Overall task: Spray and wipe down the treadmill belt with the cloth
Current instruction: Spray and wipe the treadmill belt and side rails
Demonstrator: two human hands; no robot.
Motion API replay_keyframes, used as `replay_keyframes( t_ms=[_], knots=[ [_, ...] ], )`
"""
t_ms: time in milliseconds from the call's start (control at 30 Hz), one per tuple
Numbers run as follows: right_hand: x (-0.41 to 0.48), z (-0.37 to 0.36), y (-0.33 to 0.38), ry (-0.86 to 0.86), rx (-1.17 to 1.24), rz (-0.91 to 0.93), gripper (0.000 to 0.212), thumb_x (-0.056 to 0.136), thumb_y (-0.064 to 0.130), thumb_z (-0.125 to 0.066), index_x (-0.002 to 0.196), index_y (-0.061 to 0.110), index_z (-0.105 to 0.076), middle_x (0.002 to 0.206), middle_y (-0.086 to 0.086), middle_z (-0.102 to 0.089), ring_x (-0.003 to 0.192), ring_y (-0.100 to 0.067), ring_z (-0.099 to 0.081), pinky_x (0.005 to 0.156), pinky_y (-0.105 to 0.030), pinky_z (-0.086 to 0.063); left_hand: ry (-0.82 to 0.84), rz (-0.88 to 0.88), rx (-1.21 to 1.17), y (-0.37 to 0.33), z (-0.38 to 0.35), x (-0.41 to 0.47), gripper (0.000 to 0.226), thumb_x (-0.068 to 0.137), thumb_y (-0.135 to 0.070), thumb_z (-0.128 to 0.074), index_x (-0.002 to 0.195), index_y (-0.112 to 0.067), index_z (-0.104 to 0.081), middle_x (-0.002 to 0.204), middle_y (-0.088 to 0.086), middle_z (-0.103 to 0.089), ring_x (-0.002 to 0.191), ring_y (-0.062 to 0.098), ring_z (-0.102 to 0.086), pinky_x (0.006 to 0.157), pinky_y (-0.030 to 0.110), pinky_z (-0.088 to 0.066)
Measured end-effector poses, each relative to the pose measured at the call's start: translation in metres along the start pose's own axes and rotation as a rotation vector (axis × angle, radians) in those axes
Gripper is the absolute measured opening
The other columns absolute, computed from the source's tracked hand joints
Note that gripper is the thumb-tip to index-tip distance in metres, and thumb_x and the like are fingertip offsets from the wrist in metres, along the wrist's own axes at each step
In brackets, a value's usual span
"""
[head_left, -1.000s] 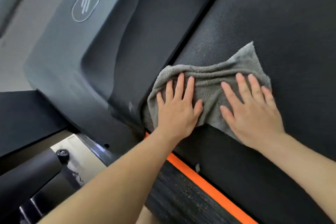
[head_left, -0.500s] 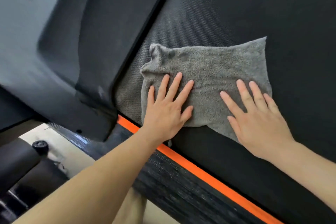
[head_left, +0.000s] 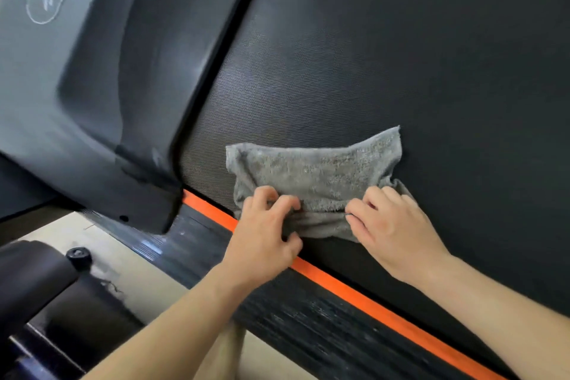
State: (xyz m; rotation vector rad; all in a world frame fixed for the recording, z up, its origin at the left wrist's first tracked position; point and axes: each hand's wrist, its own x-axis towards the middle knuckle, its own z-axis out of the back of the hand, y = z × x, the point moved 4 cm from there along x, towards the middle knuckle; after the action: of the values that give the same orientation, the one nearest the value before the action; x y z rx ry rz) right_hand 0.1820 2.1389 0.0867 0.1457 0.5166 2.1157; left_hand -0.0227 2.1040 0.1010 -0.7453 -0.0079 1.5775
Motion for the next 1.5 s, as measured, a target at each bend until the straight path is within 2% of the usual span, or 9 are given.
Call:
replay_keyframes(
  t_ms=[167, 267, 367, 501, 601, 834, 1001, 1168, 1502],
  knots=[
    [-0.078, 0.030, -0.064, 0.024, -0.135, -0.267, 0.035, 0.097, 0.041, -0.039, 0.070, 0.020, -0.047, 0.063, 0.000, -0.047, 0.059, -0.029, -0.055, 0.057, -0.043, -0.047, 0.204, -0.143, 0.055, -0.099, -0.071, -0.029, 0.048, 0.082, -0.041, -0.031, 0.125, -0.031, -0.049, 0.107, -0.003, -0.040, 0.093, 0.023, -0.050, 0.072, 0.039, -0.050],
    [-0.120, 0.043, -0.087, 0.118, -0.211, -0.413, 0.032, 0.089, 0.046, -0.064, 0.083, 0.015, -0.057, 0.069, -0.002, -0.052, 0.062, -0.030, -0.057, 0.059, -0.042, -0.045, 0.041, -0.215, 0.279, -0.126, -0.079, -0.018, 0.029, 0.092, -0.037, -0.036, 0.118, -0.033, -0.049, 0.090, -0.003, -0.051, 0.073, 0.024, -0.059, 0.048, 0.035, -0.041],
    [-0.129, 0.042, -0.082, 0.164, -0.210, -0.500, 0.058, 0.069, 0.052, -0.080, 0.112, 0.016, -0.064, 0.092, -0.007, -0.057, 0.080, -0.031, -0.059, 0.068, -0.044, -0.042, -0.170, -0.249, 0.431, -0.121, -0.066, 0.004, 0.033, 0.090, -0.036, -0.049, 0.121, -0.030, -0.055, 0.083, -0.002, -0.056, 0.073, 0.025, -0.061, 0.061, 0.037, -0.043],
    [-0.096, 0.016, -0.045, 0.116, -0.140, -0.335, 0.086, 0.075, 0.063, -0.068, 0.149, 0.028, -0.042, 0.151, -0.014, -0.040, 0.139, -0.032, -0.037, 0.103, -0.054, -0.036, -0.268, -0.115, 0.554, -0.084, -0.042, 0.017, 0.055, 0.088, -0.041, -0.055, 0.140, -0.027, -0.048, 0.114, 0.005, -0.055, 0.104, 0.029, -0.056, 0.088, 0.048, -0.039],
    [-0.076, -0.009, -0.028, 0.143, -0.094, -0.266, 0.071, 0.092, 0.058, -0.042, 0.156, 0.036, -0.020, 0.166, -0.010, -0.013, 0.153, -0.027, -0.010, 0.117, -0.056, -0.012, -0.249, -0.015, 0.645, -0.058, -0.028, 0.016, 0.064, 0.088, -0.045, -0.053, 0.146, -0.018, -0.044, 0.137, 0.016, -0.048, 0.127, 0.039, -0.045, 0.104, 0.058, -0.031],
    [-0.158, -0.005, -0.043, 0.211, -0.109, -0.127, 0.055, 0.097, 0.036, -0.043, 0.151, 0.036, -0.037, 0.165, -0.004, -0.018, 0.152, -0.024, -0.019, 0.114, -0.048, -0.018, -0.085, -0.227, 0.534, -0.100, -0.067, -0.023, 0.038, 0.065, -0.024, -0.083, 0.096, -0.018, -0.061, 0.095, 0.006, -0.056, 0.083, 0.032, -0.056, 0.060, 0.042, -0.047],
    [-0.226, 0.018, -0.062, 0.252, -0.036, -0.313, 0.049, 0.096, 0.040, -0.033, 0.140, 0.033, -0.054, 0.160, -0.003, -0.034, 0.146, -0.024, -0.035, 0.107, -0.044, -0.040, 0.087, -0.287, 0.352, -0.144, -0.110, -0.042, 0.049, 0.059, -0.027, -0.086, 0.096, -0.022, -0.054, 0.091, 0.004, -0.047, 0.077, 0.027, -0.053, 0.055, 0.038, -0.054],
    [-0.251, 0.037, -0.069, 0.084, -0.055, -0.450, 0.040, 0.091, 0.034, -0.039, 0.083, 0.023, -0.077, 0.114, 0.000, -0.069, 0.100, -0.023, -0.064, 0.076, -0.040, -0.050, 0.239, -0.381, 0.430, -0.156, -0.108, -0.033, 0.045, 0.062, -0.042, -0.088, 0.094, -0.027, -0.060, 0.088, -0.001, -0.052, 0.075, 0.024, -0.060, 0.052, 0.036, -0.053],
    [-0.143, 0.001, -0.011, -0.001, 0.095, -0.298, 0.024, 0.079, 0.025, -0.076, 0.059, 0.024, -0.063, 0.067, 0.007, -0.055, 0.066, -0.018, -0.056, 0.054, -0.033, -0.044, 0.192, -0.092, 0.447, -0.078, -0.046, -0.010, 0.034, 0.072, -0.022, -0.083, 0.099, -0.017, -0.064, 0.092, 0.005, -0.058, 0.086, 0.035, -0.062, 0.067, 0.041, -0.049]
  ],
)
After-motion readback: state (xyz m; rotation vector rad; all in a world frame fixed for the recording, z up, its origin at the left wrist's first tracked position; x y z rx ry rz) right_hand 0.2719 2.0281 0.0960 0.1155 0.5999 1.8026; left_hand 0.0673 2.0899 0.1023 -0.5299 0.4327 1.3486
